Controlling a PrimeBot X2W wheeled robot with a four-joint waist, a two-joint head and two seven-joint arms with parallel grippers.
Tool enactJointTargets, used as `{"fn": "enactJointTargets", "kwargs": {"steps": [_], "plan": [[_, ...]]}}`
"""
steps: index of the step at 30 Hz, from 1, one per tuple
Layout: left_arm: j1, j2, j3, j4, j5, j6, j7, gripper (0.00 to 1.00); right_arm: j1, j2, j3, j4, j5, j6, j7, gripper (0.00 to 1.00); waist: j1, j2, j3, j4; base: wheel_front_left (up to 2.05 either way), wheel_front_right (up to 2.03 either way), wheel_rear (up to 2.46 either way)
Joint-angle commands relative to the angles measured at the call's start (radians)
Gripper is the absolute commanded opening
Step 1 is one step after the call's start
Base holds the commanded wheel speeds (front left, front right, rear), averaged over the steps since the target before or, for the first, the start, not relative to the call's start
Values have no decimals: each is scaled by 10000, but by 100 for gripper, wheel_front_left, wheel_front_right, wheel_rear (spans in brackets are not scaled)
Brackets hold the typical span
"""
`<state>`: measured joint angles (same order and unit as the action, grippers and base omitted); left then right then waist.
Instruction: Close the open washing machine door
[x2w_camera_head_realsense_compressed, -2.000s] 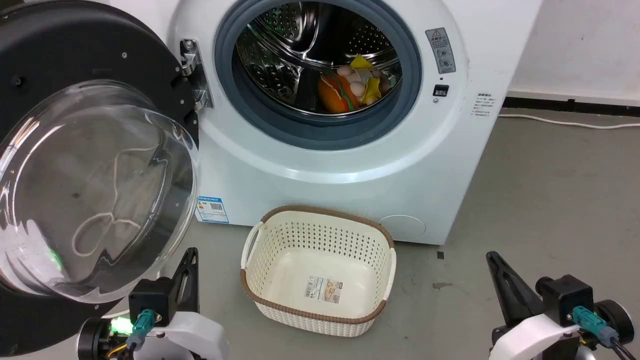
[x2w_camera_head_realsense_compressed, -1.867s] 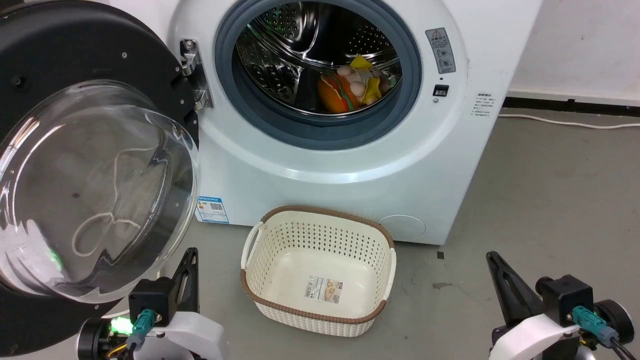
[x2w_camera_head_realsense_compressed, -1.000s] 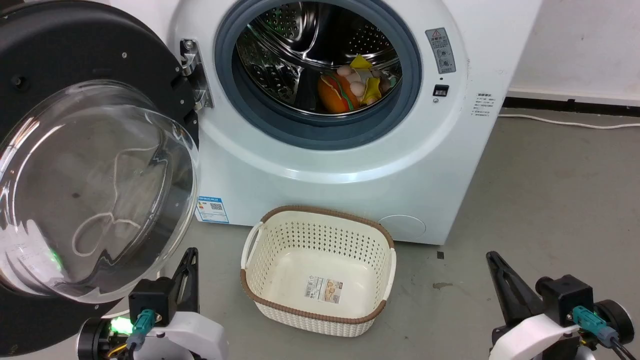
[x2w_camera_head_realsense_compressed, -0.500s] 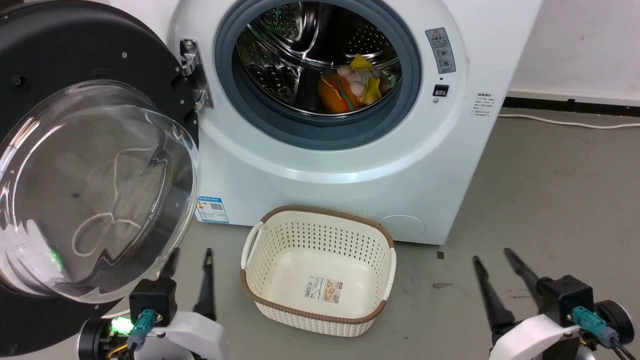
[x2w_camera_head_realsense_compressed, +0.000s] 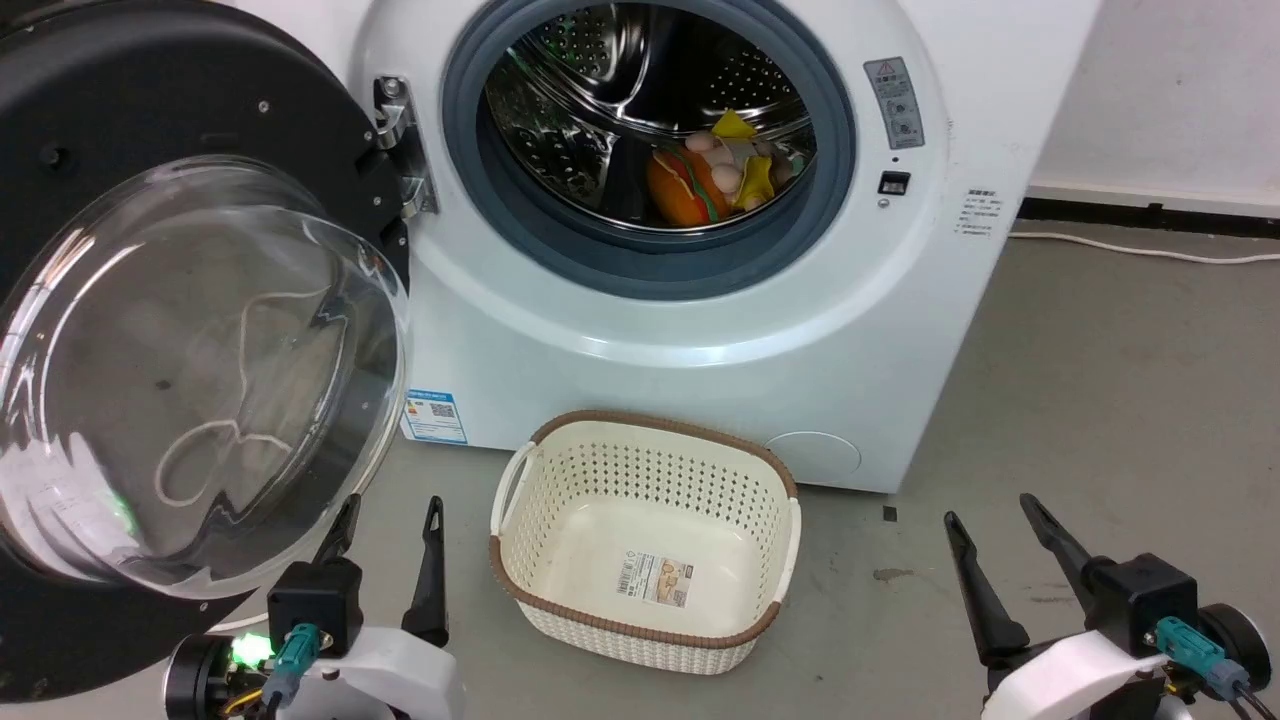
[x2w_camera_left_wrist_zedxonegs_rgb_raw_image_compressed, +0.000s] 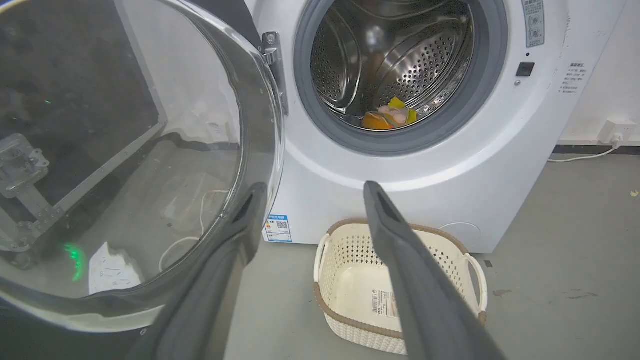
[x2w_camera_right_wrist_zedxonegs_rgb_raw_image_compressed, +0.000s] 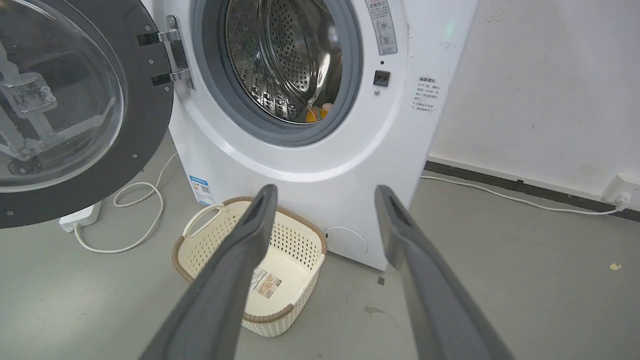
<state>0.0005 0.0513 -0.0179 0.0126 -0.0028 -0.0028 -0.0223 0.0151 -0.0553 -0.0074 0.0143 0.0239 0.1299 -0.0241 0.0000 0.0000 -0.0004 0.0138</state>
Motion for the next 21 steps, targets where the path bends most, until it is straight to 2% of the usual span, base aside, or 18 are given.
{"fn": "enactJointTargets", "kwargs": {"steps": [1,21], "plan": [[-49,32,-28,36,2,25,-113,100,20,8,-17,62,129,1,-99,100,0,0,-6,38,0,0,0],[-4,159,-129,108,-52,91,-532,100,41,16,320,144,17,2,-517,100,0,0,-126,1256,0,0,0]]}}
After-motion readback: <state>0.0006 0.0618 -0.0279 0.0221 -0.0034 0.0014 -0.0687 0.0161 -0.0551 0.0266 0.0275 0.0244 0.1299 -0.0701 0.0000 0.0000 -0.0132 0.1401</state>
